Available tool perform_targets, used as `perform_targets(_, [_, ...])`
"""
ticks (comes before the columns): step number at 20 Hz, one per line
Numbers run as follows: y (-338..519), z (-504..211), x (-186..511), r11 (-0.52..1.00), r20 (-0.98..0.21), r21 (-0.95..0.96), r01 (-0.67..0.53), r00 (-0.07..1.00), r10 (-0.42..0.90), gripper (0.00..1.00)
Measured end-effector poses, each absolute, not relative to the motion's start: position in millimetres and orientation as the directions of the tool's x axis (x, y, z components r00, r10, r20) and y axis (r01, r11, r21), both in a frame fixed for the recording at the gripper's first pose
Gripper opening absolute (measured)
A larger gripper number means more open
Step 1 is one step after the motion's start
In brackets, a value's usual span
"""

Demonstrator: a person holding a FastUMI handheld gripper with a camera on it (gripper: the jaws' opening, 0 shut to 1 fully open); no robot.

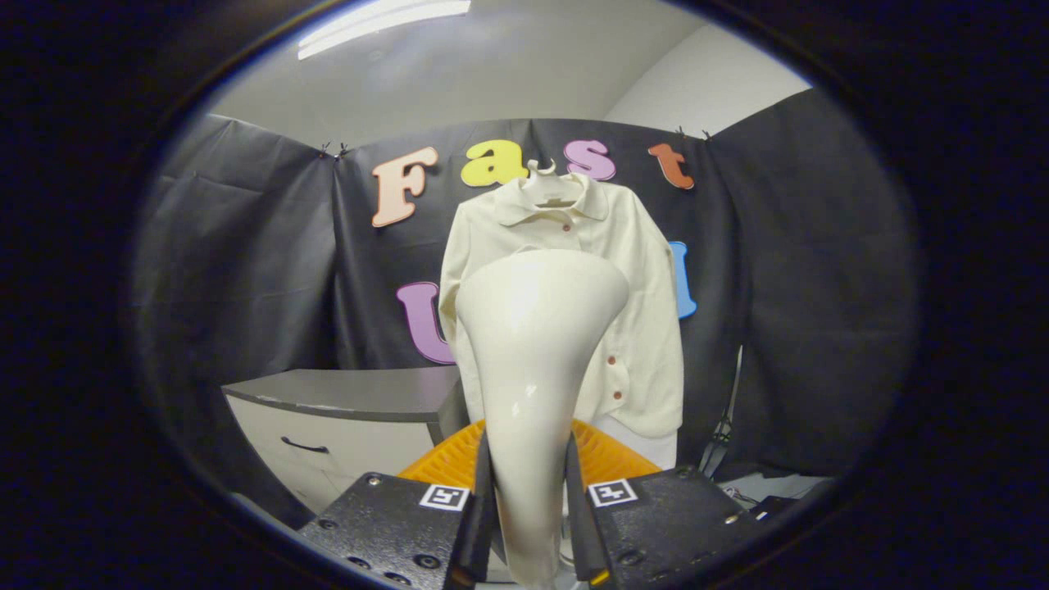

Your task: Iron the clothes twice with a garment steamer, once on the left side and once on the right side.

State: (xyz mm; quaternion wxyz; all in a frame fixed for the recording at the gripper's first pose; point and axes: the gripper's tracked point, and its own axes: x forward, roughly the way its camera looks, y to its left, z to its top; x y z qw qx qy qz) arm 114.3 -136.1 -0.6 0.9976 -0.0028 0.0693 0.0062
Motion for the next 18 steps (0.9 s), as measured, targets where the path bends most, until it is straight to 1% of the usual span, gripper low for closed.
perform_targets(3, [-115.3,9.1,86.2,0.999,-0.096,-0.001,-0.033,0.995,0.033,0.39])
perform_targets(9, [-72.5,44.7,34.3,1.0,0.064,-0.013,-0.028,0.998,0.028,0.39])
perform_targets(14, [-29.9,62.8,4.7,0.998,0.107,-0.028,-0.055,0.993,0.058,0.39])
perform_targets(18, [-13.9,55.3,-11.2,0.997,0.098,-0.05,-0.051,0.994,0.056,0.39])
